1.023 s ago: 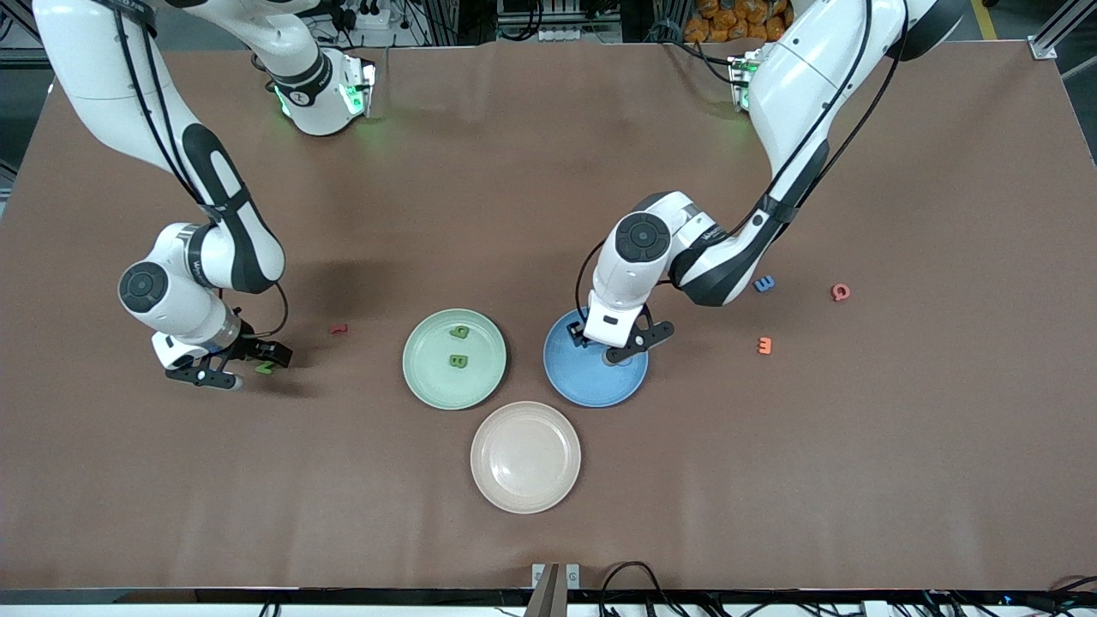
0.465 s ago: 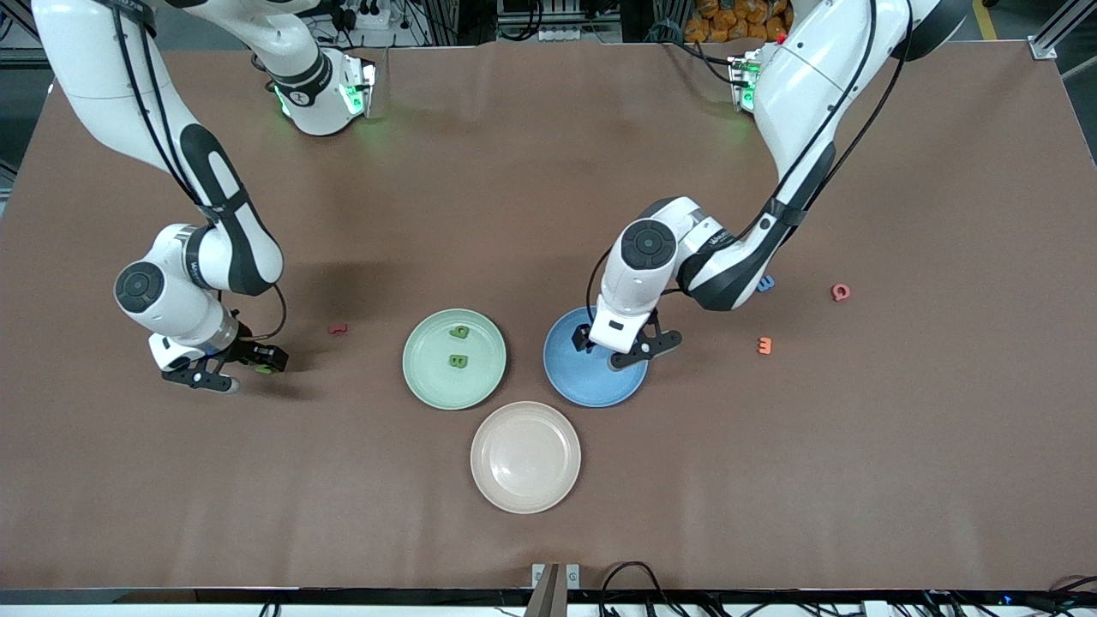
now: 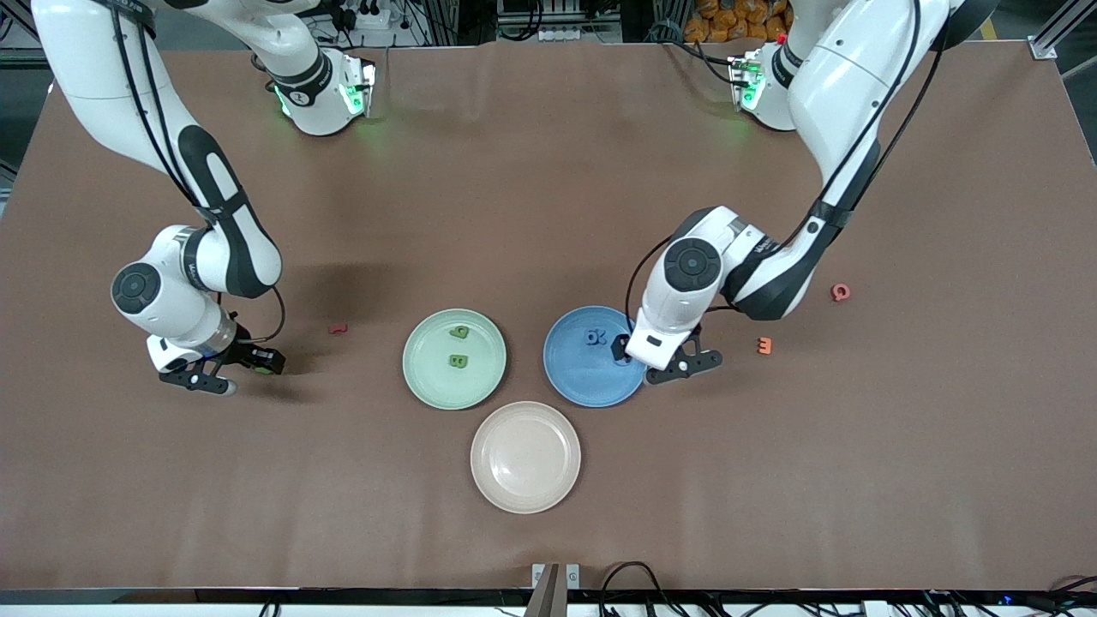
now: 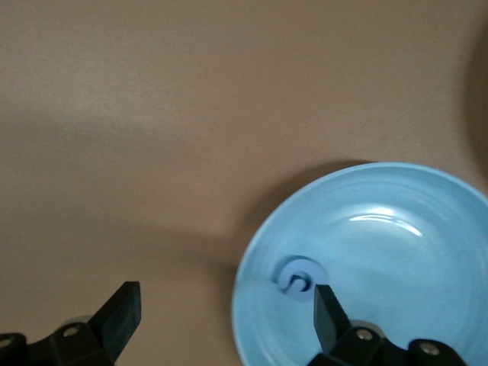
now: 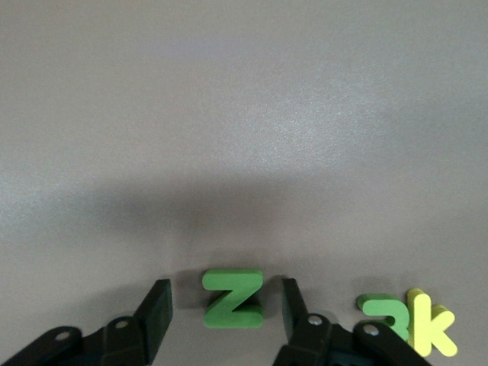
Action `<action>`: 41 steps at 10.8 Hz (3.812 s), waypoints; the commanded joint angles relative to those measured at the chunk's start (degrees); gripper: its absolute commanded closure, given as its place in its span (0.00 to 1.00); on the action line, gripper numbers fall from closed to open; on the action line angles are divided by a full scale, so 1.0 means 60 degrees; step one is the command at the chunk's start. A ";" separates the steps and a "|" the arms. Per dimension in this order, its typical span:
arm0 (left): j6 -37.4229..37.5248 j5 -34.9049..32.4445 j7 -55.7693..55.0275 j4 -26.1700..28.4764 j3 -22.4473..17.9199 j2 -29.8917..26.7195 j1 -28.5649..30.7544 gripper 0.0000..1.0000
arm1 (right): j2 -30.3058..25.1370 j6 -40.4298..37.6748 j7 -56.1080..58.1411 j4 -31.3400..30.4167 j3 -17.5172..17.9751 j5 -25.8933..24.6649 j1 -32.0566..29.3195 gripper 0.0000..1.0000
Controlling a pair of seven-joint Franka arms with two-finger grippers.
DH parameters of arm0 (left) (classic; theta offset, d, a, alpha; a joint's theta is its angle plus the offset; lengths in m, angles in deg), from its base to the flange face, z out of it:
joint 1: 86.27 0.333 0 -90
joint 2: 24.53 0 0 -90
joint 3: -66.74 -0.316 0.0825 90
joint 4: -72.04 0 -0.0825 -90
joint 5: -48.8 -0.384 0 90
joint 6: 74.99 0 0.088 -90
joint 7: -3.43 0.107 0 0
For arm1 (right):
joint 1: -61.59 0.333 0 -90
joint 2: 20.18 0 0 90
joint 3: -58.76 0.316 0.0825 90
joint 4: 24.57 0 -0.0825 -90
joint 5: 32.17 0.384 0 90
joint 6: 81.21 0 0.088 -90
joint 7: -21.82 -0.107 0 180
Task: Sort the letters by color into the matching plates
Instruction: 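Release the g onto the blue plate with the left gripper, then grasp the green Z with the right gripper while the left gripper withdraws, then place the Z on the green plate while the left gripper reaches m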
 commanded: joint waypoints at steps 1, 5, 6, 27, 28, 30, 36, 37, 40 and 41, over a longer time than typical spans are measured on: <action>0.0023 -0.0226 0.1627 0.1742 0.0139 -0.1252 0.0688 0.00 | 0.0235 0.0187 0.0060 0.0165 0.0164 0.0130 -0.0177 0.38; -0.0050 -0.0240 0.3242 0.3647 0.1847 -0.2454 0.3347 0.00 | 0.0235 0.0187 0.0045 0.0150 0.0164 0.0130 -0.0177 0.55; -0.0108 -0.0241 0.3709 0.4188 0.2520 -0.2776 0.4357 0.00 | 0.0221 0.0187 0.0045 0.0150 0.0164 0.0130 -0.0177 0.61; -0.0768 0.0565 0.7874 0.6185 -0.0458 -0.4712 0.3348 0.00 | -0.0278 -0.1951 -0.4023 0.1570 0.1070 0.0130 0.1829 0.73; -0.0753 0.0565 0.7918 0.6273 -0.0519 -0.4698 0.3008 0.00 | -0.0263 -0.2009 -0.4375 0.1629 0.1159 0.0130 0.2048 0.73; -0.0753 0.0580 0.7597 0.6244 -0.0520 -0.4596 0.2610 0.00 | -0.0190 -0.2170 -0.5151 0.1921 0.1174 0.0130 0.2662 0.73; -0.0914 0.3274 0.2674 0.5847 -0.1396 -0.4753 0.2403 0.00 | 0.0162 -0.2537 -0.6340 0.2465 0.1320 0.0130 0.3529 0.70; -0.1031 0.3319 0.2659 0.6139 -0.1602 -0.5162 0.2534 0.00 | 0.0176 -0.2537 -0.6371 0.2465 0.1350 0.0116 0.3529 0.66; -0.2402 0.3920 0.2557 0.7337 -0.1662 -0.5576 0.2785 0.00 | 0.0162 -0.2728 -0.6371 0.2523 0.1336 -0.0598 0.3603 0.00; -0.3032 0.3920 0.2557 0.7850 -0.1648 -0.5620 0.2785 0.00 | 0.0147 -0.2728 -0.6371 0.2524 0.1350 -0.0921 0.3559 0.00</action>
